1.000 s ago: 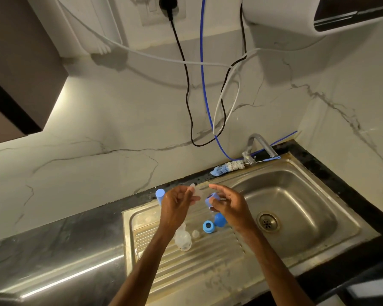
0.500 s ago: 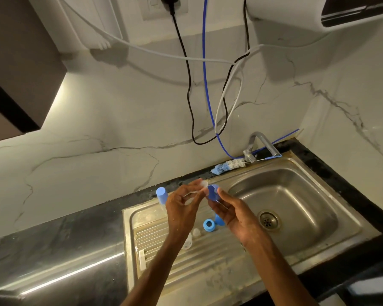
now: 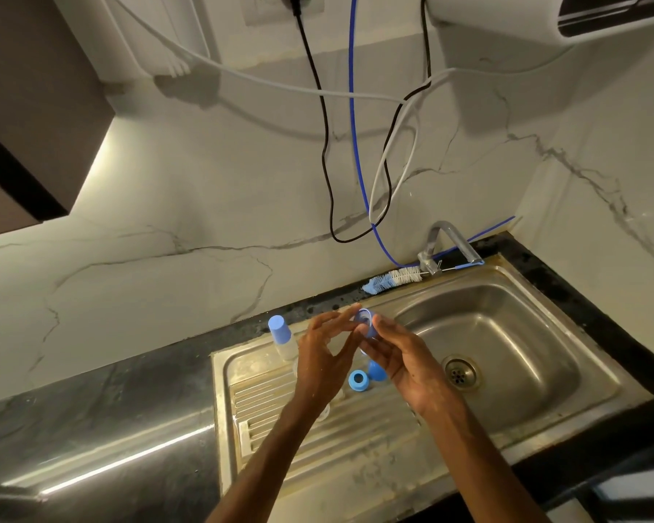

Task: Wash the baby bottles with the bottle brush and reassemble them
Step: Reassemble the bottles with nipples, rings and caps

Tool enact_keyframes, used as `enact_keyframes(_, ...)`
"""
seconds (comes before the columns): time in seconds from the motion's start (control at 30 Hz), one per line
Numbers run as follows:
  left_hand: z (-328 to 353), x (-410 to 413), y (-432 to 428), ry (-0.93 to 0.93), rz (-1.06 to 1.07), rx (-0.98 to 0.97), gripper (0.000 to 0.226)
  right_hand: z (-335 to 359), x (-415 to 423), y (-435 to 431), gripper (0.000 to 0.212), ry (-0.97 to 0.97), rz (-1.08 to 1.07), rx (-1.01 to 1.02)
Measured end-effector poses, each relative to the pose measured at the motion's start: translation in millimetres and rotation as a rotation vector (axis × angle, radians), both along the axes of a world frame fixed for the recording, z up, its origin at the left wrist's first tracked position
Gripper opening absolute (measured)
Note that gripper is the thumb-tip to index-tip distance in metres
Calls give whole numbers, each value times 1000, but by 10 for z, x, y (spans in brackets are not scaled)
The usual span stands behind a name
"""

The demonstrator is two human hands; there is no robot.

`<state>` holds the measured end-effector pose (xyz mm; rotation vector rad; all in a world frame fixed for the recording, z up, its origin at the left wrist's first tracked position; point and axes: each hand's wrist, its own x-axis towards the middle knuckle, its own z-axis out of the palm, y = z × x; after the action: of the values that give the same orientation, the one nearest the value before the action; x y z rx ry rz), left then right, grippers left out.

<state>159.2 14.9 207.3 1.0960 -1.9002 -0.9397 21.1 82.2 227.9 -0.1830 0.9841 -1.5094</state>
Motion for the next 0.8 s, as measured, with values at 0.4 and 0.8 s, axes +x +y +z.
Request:
enact_keyframes(0.4,81,17,-110,197,-95,190,16,-16,-53,30,30,323,2,-13)
enact_keyframes(0.8,171,70,-257,96,-263,368,44,-113,-73,-35,20,805,-42,-65)
